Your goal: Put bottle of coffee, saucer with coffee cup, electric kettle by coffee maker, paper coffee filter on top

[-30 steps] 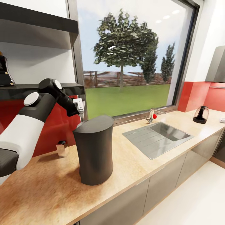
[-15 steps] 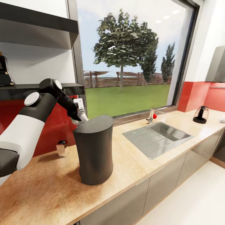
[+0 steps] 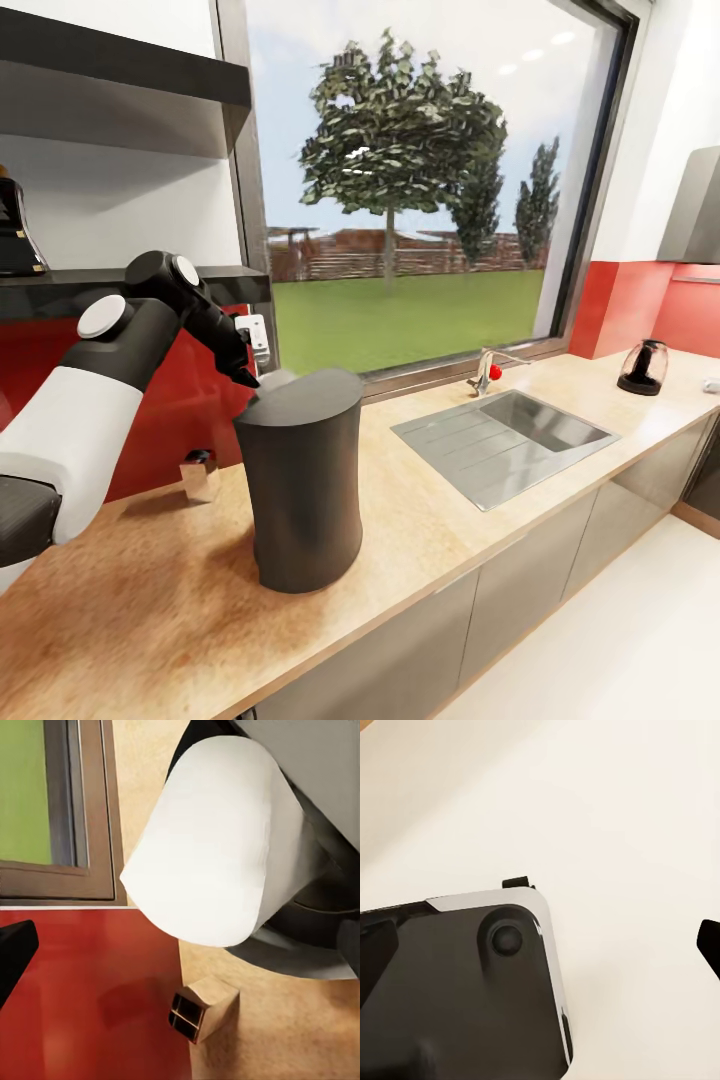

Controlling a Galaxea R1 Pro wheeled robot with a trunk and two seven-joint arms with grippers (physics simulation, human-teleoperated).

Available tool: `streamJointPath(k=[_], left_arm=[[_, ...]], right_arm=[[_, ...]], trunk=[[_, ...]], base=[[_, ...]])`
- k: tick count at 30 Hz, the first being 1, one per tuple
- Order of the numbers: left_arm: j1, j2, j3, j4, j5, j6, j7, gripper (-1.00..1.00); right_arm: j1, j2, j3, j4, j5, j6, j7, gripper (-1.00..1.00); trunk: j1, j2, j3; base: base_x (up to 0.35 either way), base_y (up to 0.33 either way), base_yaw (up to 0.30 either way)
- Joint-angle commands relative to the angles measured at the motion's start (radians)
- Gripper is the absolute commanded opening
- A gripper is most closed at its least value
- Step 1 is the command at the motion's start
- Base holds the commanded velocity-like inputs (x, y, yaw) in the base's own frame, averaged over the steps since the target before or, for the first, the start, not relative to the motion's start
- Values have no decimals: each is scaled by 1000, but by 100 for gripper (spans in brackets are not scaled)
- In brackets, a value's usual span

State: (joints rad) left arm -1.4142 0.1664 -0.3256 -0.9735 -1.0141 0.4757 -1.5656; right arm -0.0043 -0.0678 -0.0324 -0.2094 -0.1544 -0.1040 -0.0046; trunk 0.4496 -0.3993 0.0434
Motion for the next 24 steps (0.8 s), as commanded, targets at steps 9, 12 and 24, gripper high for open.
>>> streamJointPath(k=[9, 12, 24], left_arm=[[-2, 1, -1, -3, -5, 11, -5, 100], [-2, 2, -1, -3, -6, 12, -5, 100], [-16, 4, 31, -6, -8, 12, -5, 100]], right_arm=[[0, 0, -3, 1, -5, -3, 1, 100], [0, 0, -3, 1, -5, -3, 1, 100], [0, 0, -4, 1, -5, -3, 0, 100]], trunk=[[0, -1, 0], [0, -1, 0], [0, -1, 0]], base=[[0, 0, 0], [0, 0, 0], [0, 0, 0]])
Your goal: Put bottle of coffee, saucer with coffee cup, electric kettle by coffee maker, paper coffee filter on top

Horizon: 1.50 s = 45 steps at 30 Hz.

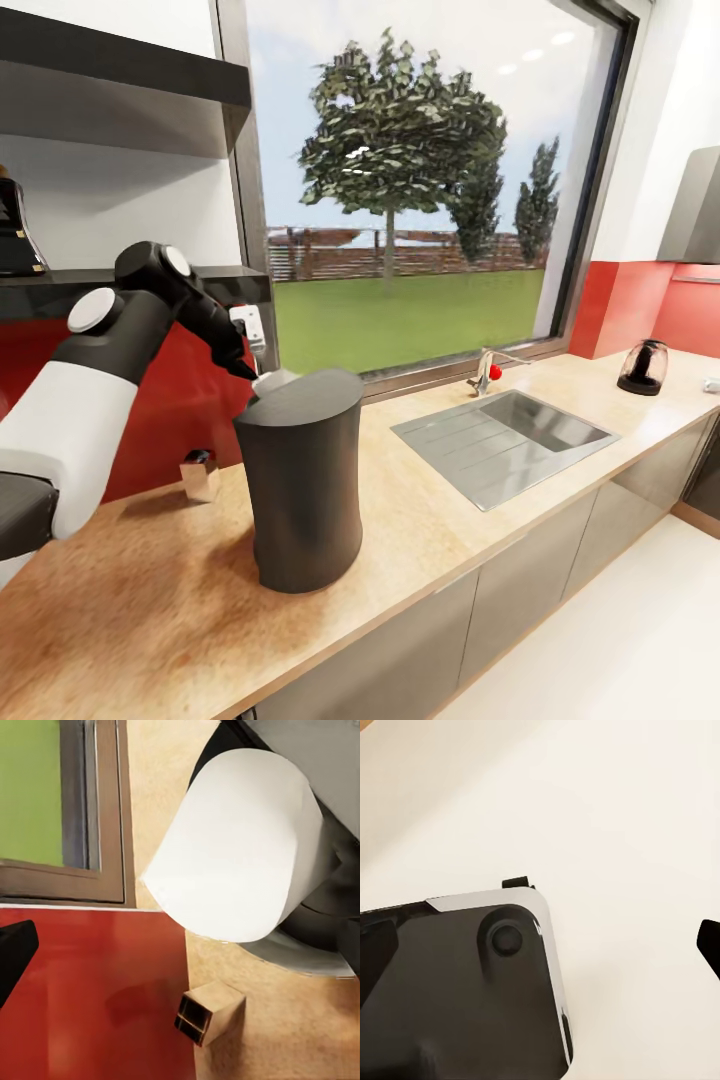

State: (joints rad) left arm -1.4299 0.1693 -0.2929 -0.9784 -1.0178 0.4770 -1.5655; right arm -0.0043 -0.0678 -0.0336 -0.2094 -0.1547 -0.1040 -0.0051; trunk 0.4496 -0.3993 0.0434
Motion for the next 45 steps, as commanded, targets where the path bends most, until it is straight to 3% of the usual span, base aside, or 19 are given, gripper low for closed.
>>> streamJointPath(k=[1, 3, 8, 18, 31, 45], left_arm=[[-2, 2, 15, -1, -5, 10, -5, 100], [-6, 4, 49, -2, -5, 8, -5, 100], [-13, 7, 82, -3, -7, 6, -5, 100], [-5, -2, 89, -47, -5, 6, -5, 100], [0, 5, 89, -66, -7, 10, -5, 100], [1, 12, 92, -66, -7, 8, -5, 100]], right_arm=[[0, 0, -3, 1, -5, -3, 1, 100], [0, 0, -4, 1, -5, -3, 1, 100], [0, 0, -5, 1, -5, -3, 1, 100], [0, 0, -6, -1, -5, -3, 1, 100], [0, 0, -5, -1, -5, -3, 1, 100], [0, 0, -5, -1, -5, -3, 1, 100]], trunk=[[0, -1, 0], [0, -1, 0], [0, -1, 0], [0, -1, 0], [0, -1, 0], [0, -1, 0]], base=[[0, 0, 0], [0, 0, 0], [0, 0, 0], [0, -112, 0], [-138, -184, 4], [-18, -7, 226]])
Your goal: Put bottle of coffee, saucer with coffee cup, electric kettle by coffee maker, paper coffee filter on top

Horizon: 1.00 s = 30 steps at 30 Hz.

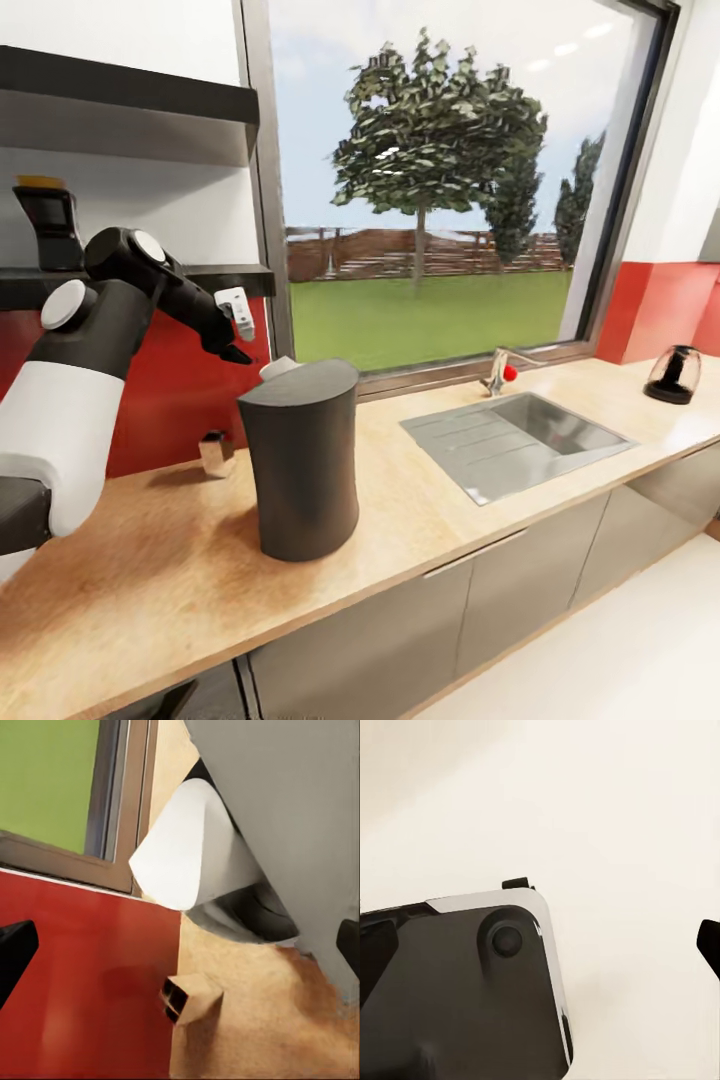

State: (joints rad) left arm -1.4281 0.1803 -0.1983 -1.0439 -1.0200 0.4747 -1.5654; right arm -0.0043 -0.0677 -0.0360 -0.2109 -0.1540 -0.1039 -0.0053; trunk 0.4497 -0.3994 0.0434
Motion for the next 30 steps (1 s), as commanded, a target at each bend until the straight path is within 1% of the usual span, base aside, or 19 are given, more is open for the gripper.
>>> streamJointPath(k=[1, 10, 18, 24, 26, 28, 30], left_arm=[[0, 1, -2, 0, -5, 10, -5, 100], [0, 4, -1, 1, -5, 10, -5, 100], [2, 14, -1, 1, -5, 9, -5, 100], [7, 33, -3, 2, -5, 9, -5, 100], [19, 36, -3, 2, -5, 9, -5, 100], [43, 38, -3, 2, -4, 10, -5, 100], [81, 35, -3, 2, -4, 10, -5, 100]], right_arm=[[0, 0, -2, 1, -6, -3, 1, 100], [0, 0, -2, 1, -6, -3, 1, 100], [0, 0, -2, 1, -6, -3, 1, 100], [0, 0, -1, 1, -6, -3, 1, 100], [0, 0, -1, 1, -6, -3, 1, 100], [0, 0, -1, 1, -6, -3, 1, 100], [0, 0, -1, 1, -6, -3, 1, 100]], trunk=[[0, -1, 0], [0, -1, 0], [0, -1, 0], [0, -1, 0], [0, -1, 0], [0, -1, 0], [0, -1, 0]], base=[[-1, 0, 271], [0, 0, 274], [0, 0, 275], [0, 0, 275], [0, 0, 275], [0, 0, 251], [0, 0, 132]])
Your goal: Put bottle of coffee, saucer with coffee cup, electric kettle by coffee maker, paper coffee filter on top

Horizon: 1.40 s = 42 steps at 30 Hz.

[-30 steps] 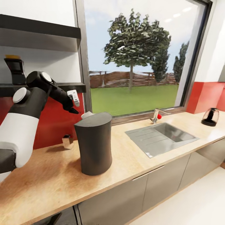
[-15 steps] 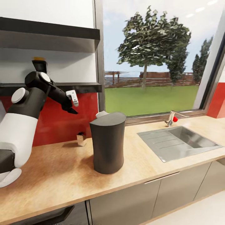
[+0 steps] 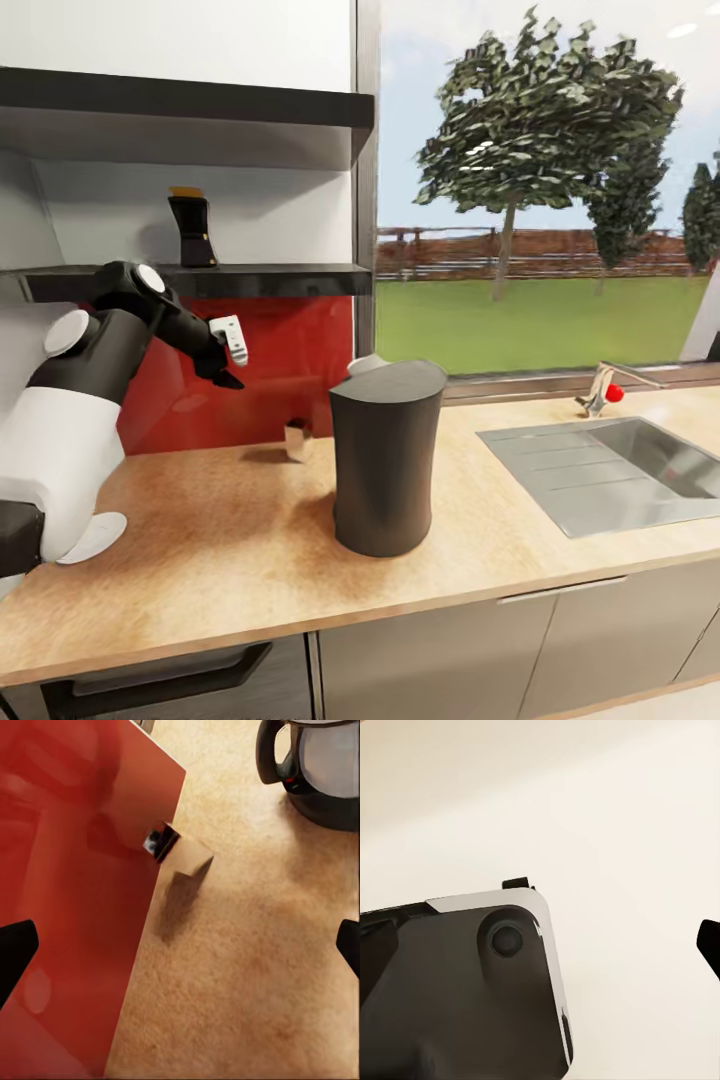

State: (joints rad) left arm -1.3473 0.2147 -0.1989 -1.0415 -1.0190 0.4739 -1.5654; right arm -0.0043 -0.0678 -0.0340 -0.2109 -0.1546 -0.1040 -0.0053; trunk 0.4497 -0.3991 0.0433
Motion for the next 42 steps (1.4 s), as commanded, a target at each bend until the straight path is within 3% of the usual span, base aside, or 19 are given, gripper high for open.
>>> streamJointPath(k=[1, 8, 12, 14, 18, 24, 30, 37, 39, 42], left_arm=[[9, -1, -2, -1, -5, 11, -5, 100], [72, -9, 0, -2, 0, 12, -5, 100], [81, -8, 13, -1, 40, 12, -5, 100], [91, -5, 34, -1, 79, 12, -5, 100], [115, -1, 68, -1, 111, 10, -5, 100], [156, 1, 145, -3, 123, 7, -5, 100], [165, 0, 185, -2, 126, -24, -5, 100], [180, -3, 277, -3, 129, -32, 29, 100], [181, -4, 319, -4, 129, -31, 37, 100], [182, -7, 411, -18, 129, -29, 57, 100]], right_arm=[[0, 0, -3, 1, -5, -3, 1, 100], [0, 0, -3, 1, -6, -3, 1, 100], [0, 1, -3, -1, -6, -3, 2, 100], [0, 2, -3, -2, -6, -4, 2, 100], [0, 2, -3, -3, -7, -4, 3, 100], [0, 2, -3, -4, -8, -5, 4, 100], [0, 2, -3, -5, -8, -5, 5, 100], [0, 2, -3, -5, -8, -5, 7, 100], [0, 2, -4, -5, -8, -5, 6, 100], [0, 2, -4, -5, -8, -6, 5, 100]], trunk=[[0, -1, 0], [0, -1, 0], [0, -1, 0], [0, -1, 0], [0, -1, 0], [0, -1, 0], [0, -1, 0], [0, -1, 0], [0, -1, 0], [0, -1, 0]], base=[[0, 0, 82], [0, 0, 25], [0, 0, 3], [0, 0, 1], [-4, 0, 0], [-146, -95, 0], [-227, -163, 0], [-81, -58, 0], [-14, -10, 0], [-6, -4, 0]])
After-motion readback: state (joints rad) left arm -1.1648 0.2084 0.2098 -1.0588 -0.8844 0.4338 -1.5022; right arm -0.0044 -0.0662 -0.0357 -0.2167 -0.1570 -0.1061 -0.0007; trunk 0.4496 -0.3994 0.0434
